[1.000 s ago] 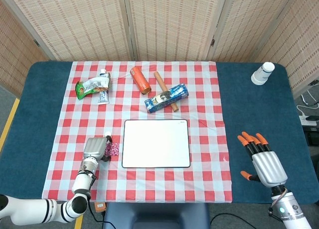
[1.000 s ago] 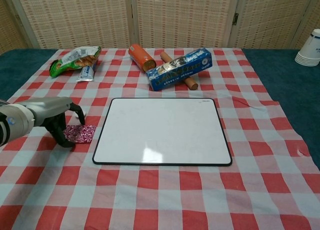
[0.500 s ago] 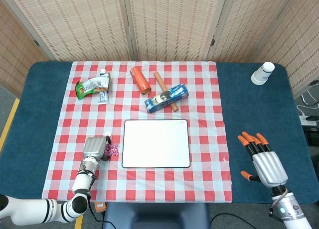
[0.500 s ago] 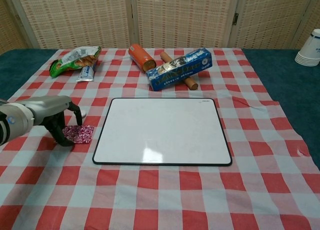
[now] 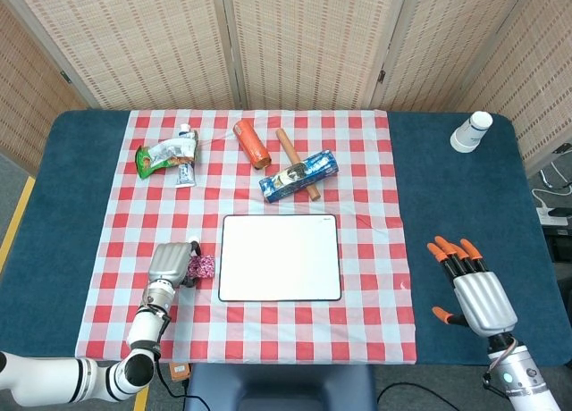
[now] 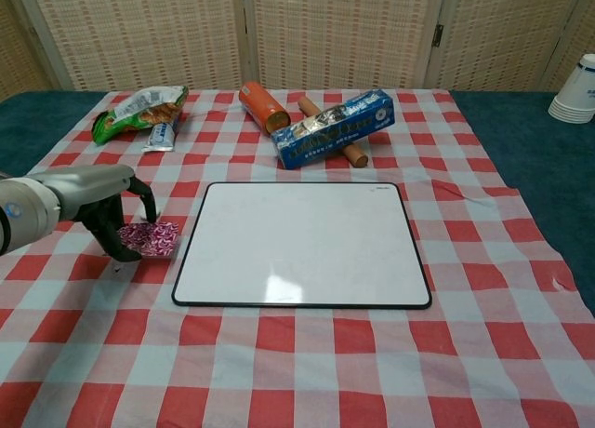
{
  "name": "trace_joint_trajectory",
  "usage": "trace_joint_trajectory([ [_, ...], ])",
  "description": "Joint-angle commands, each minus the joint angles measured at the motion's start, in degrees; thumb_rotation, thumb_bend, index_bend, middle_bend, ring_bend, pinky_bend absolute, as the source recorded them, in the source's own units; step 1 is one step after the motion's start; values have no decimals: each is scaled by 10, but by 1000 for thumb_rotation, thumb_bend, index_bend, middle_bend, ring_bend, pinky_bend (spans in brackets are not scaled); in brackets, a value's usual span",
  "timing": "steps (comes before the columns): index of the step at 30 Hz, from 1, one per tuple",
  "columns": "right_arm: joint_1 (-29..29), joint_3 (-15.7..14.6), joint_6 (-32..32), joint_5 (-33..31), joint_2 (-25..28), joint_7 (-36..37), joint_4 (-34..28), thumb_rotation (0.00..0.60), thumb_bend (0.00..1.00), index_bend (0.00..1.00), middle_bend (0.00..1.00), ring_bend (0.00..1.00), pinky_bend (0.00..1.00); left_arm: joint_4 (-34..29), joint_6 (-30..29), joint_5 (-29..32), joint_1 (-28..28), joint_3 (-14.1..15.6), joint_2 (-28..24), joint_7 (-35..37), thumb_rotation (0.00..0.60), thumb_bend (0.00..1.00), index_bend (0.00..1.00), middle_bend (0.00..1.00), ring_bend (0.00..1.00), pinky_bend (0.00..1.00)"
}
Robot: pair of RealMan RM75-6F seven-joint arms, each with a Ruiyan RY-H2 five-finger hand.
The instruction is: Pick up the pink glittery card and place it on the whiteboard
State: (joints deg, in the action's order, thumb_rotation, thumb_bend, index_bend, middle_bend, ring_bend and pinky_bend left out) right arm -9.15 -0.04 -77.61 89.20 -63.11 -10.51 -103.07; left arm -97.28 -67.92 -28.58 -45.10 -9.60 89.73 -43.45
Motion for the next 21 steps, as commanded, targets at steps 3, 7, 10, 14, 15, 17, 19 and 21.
trace_joint_trajectory([
  [3,1,-1,-2,3,1,4,0,600,45,0,7,0,0,-35,-18,-12,-17,-12,4,-20,600,237,394,1000,1000,1000],
  [7,1,-1,-2,4,4,10,0,600,46,0,7,0,0,-45,-32,-9,-42,-29,27,-46,600,237,394,1000,1000,1000],
  [10,1,-2,-3,7,6,16,0,600,45,0,7,0,0,-41,-39,2,-64,-47,52,-63,600,237,394,1000,1000,1000],
  [14,0,-3,-1,9,10,25,2,600,45,0,7,0,0,-16,-48,33,-100,-71,98,-94,600,238,393,1000,1000,1000],
  [15,0,-3,-1,9,11,27,2,600,45,0,7,0,0,-7,-50,44,-108,-77,109,-101,600,237,393,1000,1000,1000],
  [17,-1,-3,0,9,12,31,2,600,46,0,7,0,0,16,-51,64,-126,-88,134,-115,600,238,393,1000,1000,1000],
  [19,-2,-4,2,9,13,34,3,600,46,0,7,0,0,36,-48,76,-138,-94,151,-124,600,237,393,1000,1000,1000],
  [21,-2,-4,4,10,15,37,3,600,46,0,7,0,0,57,-45,85,-149,-100,168,-130,600,238,392,1000,1000,1000],
])
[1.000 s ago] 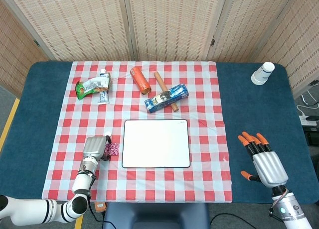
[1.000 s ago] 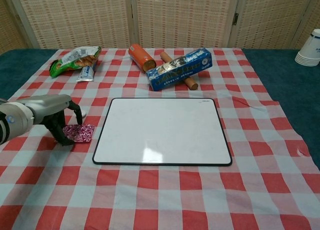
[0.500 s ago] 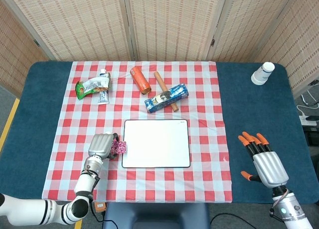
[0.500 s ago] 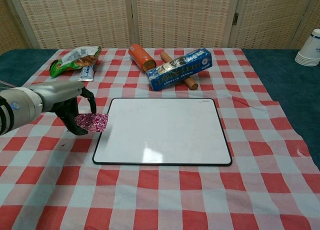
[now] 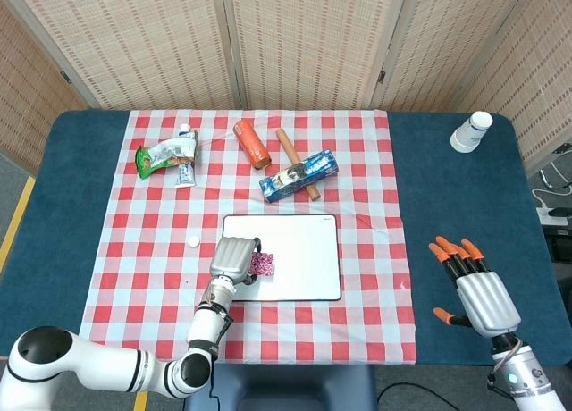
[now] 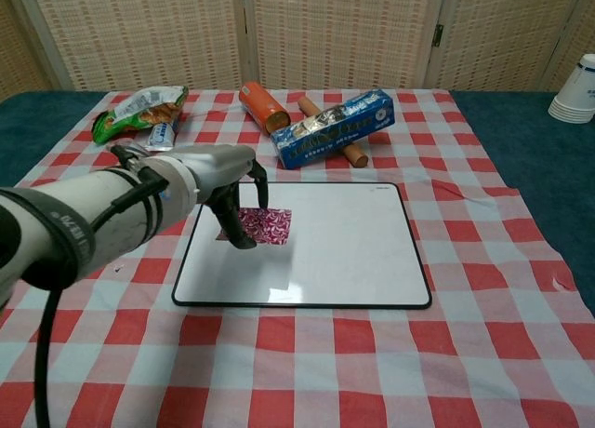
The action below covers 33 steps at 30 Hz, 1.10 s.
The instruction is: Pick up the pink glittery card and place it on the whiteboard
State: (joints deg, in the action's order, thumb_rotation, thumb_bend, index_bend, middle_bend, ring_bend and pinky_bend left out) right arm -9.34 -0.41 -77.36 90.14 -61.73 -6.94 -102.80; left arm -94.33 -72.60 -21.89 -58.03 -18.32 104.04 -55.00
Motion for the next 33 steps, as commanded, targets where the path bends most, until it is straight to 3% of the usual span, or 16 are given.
trace_joint_trajectory([
  [1,-1,0,2,0,2,3,1,600,46,0,7,0,0,37,2,22,-24,-15,31,-17,600,238,392,1000,1000,1000],
  [14,-3,1,7,-8,9,30,10,600,46,0,7,0,0,103,14,56,-55,-53,63,-29,600,238,389,1000,1000,1000],
  [19,-2,1,6,-7,8,30,11,600,46,0,7,0,0,108,36,71,-54,-58,52,-30,600,227,291,986,1000,994],
  [25,-3,1,10,-9,5,22,10,600,45,0,7,0,0,98,40,50,-38,-53,34,0,600,195,221,960,1000,978],
  [33,-2,2,6,-12,4,18,9,600,45,0,7,0,0,83,9,11,-8,-32,-3,24,600,269,292,976,1000,983],
])
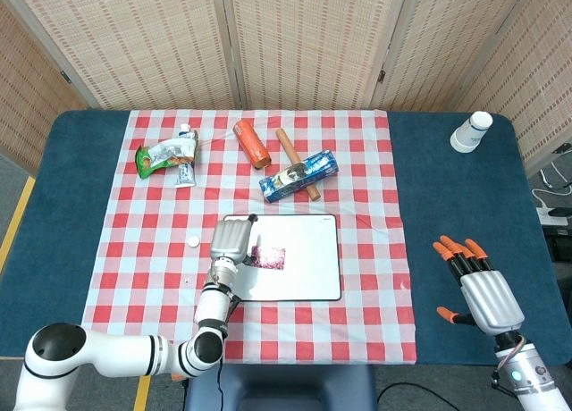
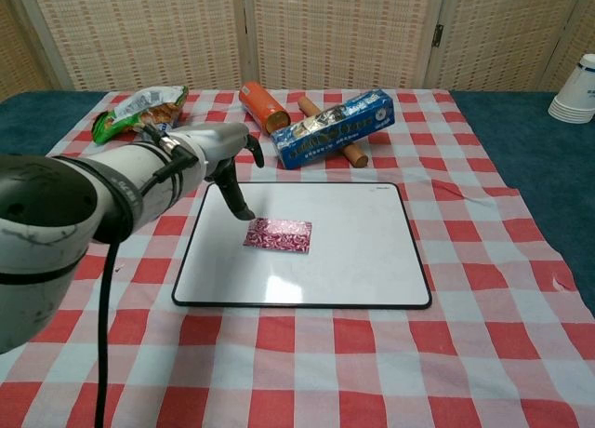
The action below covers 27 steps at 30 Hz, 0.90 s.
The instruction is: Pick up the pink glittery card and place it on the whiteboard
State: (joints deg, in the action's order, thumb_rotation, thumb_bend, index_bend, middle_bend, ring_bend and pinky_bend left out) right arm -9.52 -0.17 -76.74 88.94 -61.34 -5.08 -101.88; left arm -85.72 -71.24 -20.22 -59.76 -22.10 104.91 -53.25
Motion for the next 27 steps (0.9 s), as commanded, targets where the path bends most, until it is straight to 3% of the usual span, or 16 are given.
trace_joint_trajectory([
  [1,0,0,0,1,-1,-2,0,600,46,0,7,0,0,-1,-7,-7,17,10,-23,8,600,284,307,979,1000,985],
  [8,-1,-2,-8,20,-13,-13,6,600,46,0,7,0,0,38,25,-33,61,55,-54,39,600,306,374,990,1000,985],
  [27,-5,-2,0,13,-17,-30,2,600,46,0,7,0,1,107,84,-20,81,71,-59,43,600,307,396,997,1000,991],
])
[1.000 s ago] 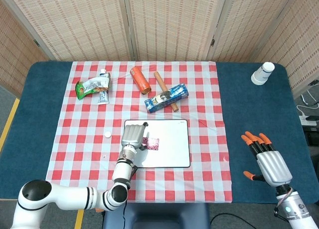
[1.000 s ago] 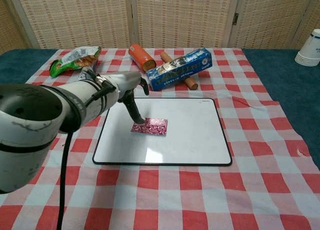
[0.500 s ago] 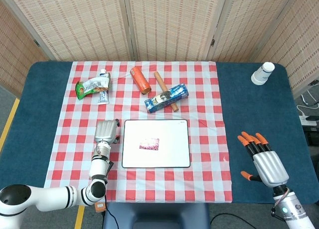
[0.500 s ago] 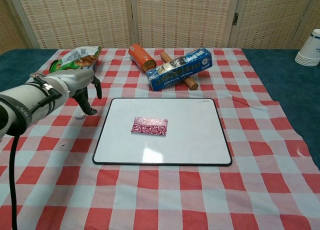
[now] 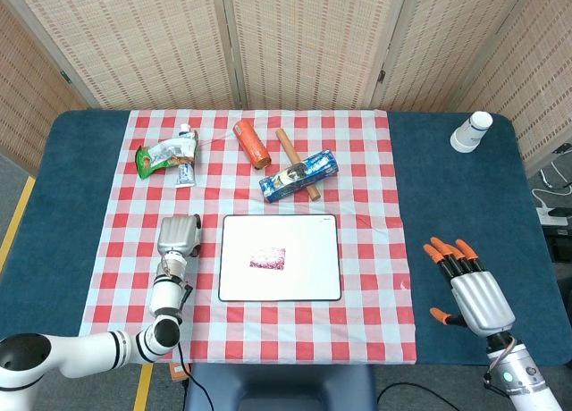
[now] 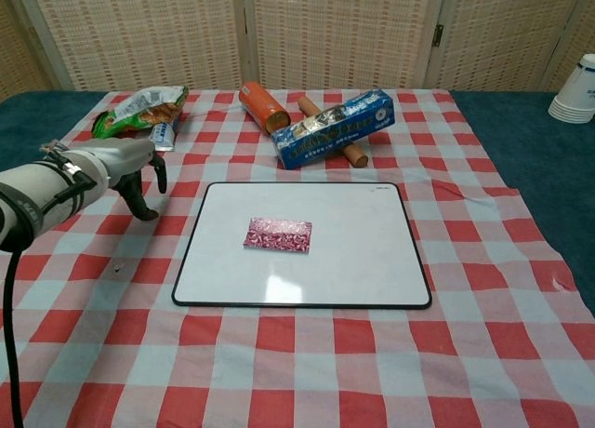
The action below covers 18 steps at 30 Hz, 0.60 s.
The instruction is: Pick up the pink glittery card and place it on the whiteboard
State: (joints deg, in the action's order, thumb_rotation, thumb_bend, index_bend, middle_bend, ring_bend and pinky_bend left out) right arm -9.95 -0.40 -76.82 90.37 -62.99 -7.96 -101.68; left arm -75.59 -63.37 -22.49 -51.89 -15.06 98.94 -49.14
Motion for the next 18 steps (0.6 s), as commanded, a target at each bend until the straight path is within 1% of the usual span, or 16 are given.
trace_joint_trajectory([
  [1,0,1,1,-1,0,-2,0,600,46,0,7,0,1,9,8,4,3,1,1,3,600,307,396,997,1000,991],
  [11,0,0,0,-2,-1,-3,-1,600,52,0,7,0,0,7,17,13,5,-6,-8,3,600,307,413,1000,1000,997],
  [18,0,1,-1,-3,1,0,-1,600,52,0,7,0,0,7,21,20,6,-5,-8,1,600,306,436,1000,1000,999],
])
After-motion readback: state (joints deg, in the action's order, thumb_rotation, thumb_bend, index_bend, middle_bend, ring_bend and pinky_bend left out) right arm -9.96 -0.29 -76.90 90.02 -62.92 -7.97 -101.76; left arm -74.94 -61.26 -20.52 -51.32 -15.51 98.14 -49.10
